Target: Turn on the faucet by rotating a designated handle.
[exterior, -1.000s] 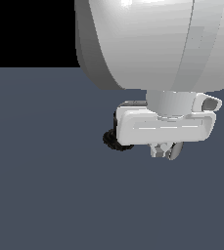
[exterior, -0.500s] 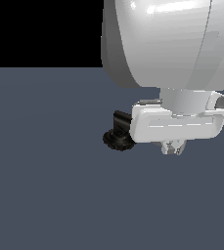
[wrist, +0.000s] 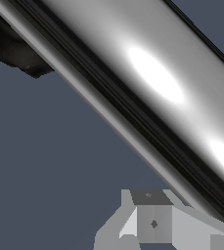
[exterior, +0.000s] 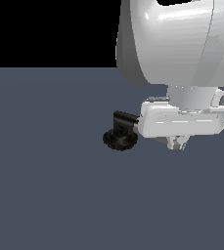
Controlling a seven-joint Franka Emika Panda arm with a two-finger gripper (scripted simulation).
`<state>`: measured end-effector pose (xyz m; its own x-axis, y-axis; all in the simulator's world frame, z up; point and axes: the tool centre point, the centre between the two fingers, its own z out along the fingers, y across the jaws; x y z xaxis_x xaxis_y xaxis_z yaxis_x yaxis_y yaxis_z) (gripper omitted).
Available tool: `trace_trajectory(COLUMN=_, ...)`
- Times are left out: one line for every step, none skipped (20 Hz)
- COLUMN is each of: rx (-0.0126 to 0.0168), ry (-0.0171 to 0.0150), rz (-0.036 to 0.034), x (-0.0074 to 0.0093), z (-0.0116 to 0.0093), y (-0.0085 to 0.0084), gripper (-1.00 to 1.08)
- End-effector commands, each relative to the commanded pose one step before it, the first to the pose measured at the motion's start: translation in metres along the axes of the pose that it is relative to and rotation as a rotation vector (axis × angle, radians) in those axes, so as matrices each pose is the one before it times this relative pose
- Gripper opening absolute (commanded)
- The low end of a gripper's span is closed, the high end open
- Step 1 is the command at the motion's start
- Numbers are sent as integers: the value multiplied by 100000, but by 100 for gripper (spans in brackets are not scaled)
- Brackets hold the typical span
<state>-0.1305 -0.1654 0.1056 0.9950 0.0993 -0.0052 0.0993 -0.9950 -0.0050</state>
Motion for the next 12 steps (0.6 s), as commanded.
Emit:
trace_trajectory(rx=-320, ry=574, rz=-1883, x=1439, z=20, y=68, gripper=-100)
trace_trajectory(rx=-7, ry=-2, rz=69, x=249, z=2, y=268, gripper=-100)
trace_trajectory(rx=-5, ry=-2, rz=49, x=253, z=2, y=259, gripper=-100)
trace_trajectory(rx=0, ry=0, rz=0, x=263, z=3, y=239, gripper=-100)
trace_trajectory(rx=-7, ry=-2, rz=69, x=247, z=2, y=267, gripper=-100)
trace_trajectory(rx=-5, ry=-2, rz=49, x=251, z=2, y=258, gripper=-100)
trace_trajectory(rx=0, ry=0, rz=0, x=261, z=3, y=237, gripper=-100)
trace_trajectory(rx=-7, ry=-2, rz=69, x=245, z=2, y=265, gripper=-100)
trace_trajectory(rx=0, ry=0, rz=0, x=260, z=3, y=235, gripper=-100)
trace_trajectory(rx=-7, ry=-2, rz=69, x=244, z=2, y=264, gripper=-100)
trace_trajectory(rx=-5, ry=-2, rz=49, x=248, z=2, y=255, gripper=-100)
trace_trajectory(rx=0, ry=0, rz=0, x=258, z=3, y=233, gripper=-100)
